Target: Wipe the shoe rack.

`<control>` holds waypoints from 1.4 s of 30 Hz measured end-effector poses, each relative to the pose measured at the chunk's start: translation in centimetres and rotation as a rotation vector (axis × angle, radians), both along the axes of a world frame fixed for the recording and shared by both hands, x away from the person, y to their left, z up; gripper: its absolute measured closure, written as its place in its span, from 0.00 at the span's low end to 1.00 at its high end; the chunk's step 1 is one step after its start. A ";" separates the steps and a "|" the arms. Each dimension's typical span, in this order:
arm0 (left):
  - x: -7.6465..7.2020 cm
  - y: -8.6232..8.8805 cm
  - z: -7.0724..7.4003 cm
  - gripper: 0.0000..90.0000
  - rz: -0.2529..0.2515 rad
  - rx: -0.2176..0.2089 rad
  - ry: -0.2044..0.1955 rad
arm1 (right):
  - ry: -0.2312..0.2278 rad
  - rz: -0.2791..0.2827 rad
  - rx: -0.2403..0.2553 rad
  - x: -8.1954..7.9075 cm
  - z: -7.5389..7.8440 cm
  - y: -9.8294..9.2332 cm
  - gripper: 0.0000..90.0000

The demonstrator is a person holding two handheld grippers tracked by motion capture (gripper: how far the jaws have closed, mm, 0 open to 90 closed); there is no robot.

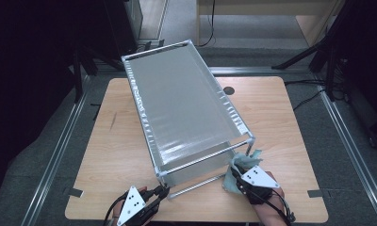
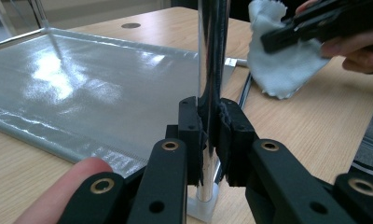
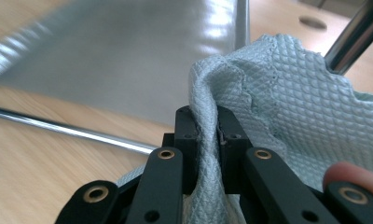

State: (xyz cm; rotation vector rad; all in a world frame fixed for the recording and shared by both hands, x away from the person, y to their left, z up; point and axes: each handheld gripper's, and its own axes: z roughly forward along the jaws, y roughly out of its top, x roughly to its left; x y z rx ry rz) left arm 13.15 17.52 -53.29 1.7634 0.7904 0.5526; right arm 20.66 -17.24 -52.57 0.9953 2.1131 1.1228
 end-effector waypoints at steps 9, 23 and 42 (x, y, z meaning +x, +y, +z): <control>0.0 0.0 -0.1 0.90 -0.004 -0.003 -0.001 | -0.270 -0.097 0.090 -1.4 3.3 -0.9 0.91; 0.0 0.1 -0.1 0.90 -0.004 -0.002 -0.001 | 0.058 -0.049 0.023 1.1 -1.4 -0.8 0.91; 0.0 0.1 -0.1 0.91 -0.006 -0.003 -0.001 | -0.200 -0.080 0.060 -0.3 2.6 -1.0 0.91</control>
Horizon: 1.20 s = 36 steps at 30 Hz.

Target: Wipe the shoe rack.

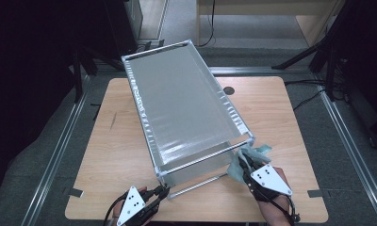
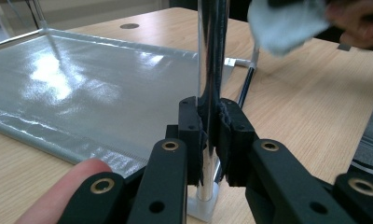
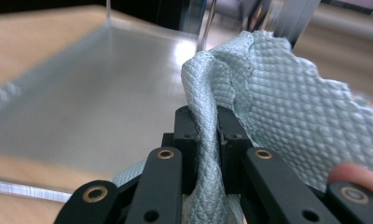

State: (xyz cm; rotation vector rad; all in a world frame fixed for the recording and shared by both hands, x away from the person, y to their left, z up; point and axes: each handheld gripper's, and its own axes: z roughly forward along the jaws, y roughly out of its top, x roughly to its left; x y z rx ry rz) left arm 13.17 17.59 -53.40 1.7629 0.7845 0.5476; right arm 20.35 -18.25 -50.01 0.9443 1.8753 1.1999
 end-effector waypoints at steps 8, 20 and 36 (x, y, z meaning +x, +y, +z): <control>0.0 -0.1 0.0 0.91 -0.005 0.000 -0.003 | 0.252 0.025 -0.066 1.4 -4.0 1.3 0.91; 0.0 -2.2 -0.2 0.91 -0.021 -0.018 -0.010 | 0.322 0.176 -0.078 -1.2 -5.3 6.8 0.91; -0.2 -2.4 -0.2 0.91 -0.049 -0.006 -0.010 | 0.421 0.256 -0.088 -1.4 -5.0 5.6 0.90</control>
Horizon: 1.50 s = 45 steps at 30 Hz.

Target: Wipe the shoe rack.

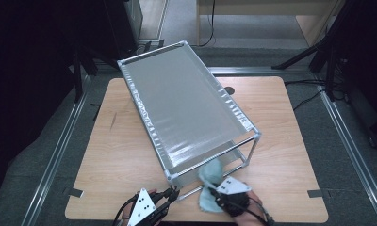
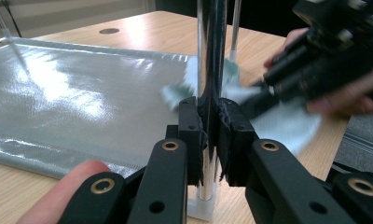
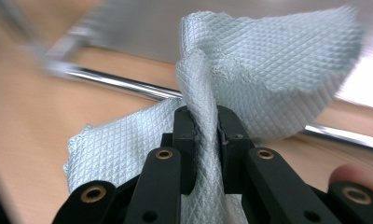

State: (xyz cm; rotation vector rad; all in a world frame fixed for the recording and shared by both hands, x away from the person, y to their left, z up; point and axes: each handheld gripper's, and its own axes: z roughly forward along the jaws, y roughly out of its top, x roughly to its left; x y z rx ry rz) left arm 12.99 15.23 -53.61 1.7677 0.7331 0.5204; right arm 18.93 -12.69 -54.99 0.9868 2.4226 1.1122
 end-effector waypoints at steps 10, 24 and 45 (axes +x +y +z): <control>0.1 -0.1 0.0 0.91 -0.003 -0.003 0.001 | -0.063 -0.240 -0.059 2.7 0.0 -5.2 0.90; 0.0 -0.6 -0.1 0.91 -0.026 -0.005 -0.001 | -0.044 0.127 -0.032 -3.0 -0.4 5.4 0.89; 0.0 -0.6 0.0 0.91 -0.027 -0.006 0.007 | -0.164 -0.219 0.047 2.9 3.1 -3.6 0.91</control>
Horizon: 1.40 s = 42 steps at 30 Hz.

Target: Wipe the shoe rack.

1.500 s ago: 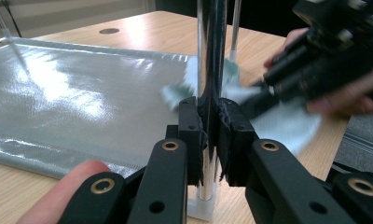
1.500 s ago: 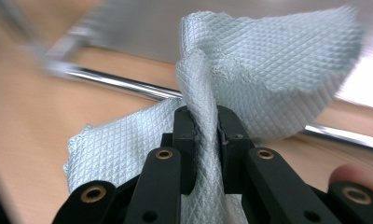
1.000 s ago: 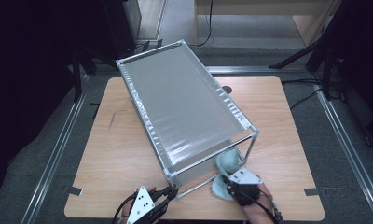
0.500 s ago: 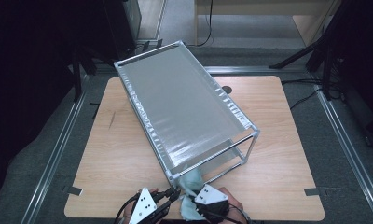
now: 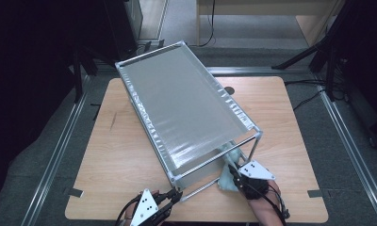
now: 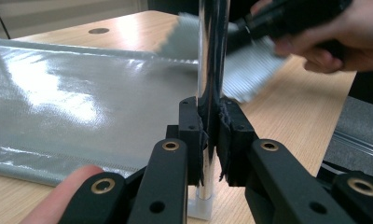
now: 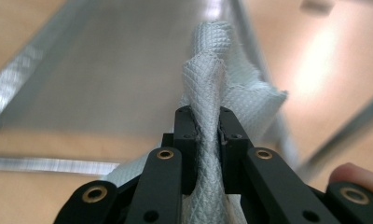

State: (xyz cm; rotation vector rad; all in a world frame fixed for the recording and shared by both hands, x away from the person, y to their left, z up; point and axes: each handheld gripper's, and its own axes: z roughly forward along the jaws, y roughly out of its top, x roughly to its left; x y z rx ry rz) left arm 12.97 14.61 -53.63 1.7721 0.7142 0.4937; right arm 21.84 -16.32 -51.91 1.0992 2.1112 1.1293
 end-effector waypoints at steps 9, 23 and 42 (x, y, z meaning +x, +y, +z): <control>-0.3 0.6 0.7 0.87 -0.018 -0.034 0.016 | 0.011 -0.068 -0.016 1.7 -1.1 0.8 0.59; -0.2 0.0 1.7 0.90 0.001 -0.036 0.007 | 0.113 -0.102 -0.025 2.2 -2.6 0.3 0.91; -0.3 0.0 1.6 0.91 -0.001 -0.033 0.008 | 0.142 0.264 -0.026 -3.2 -3.3 9.7 0.91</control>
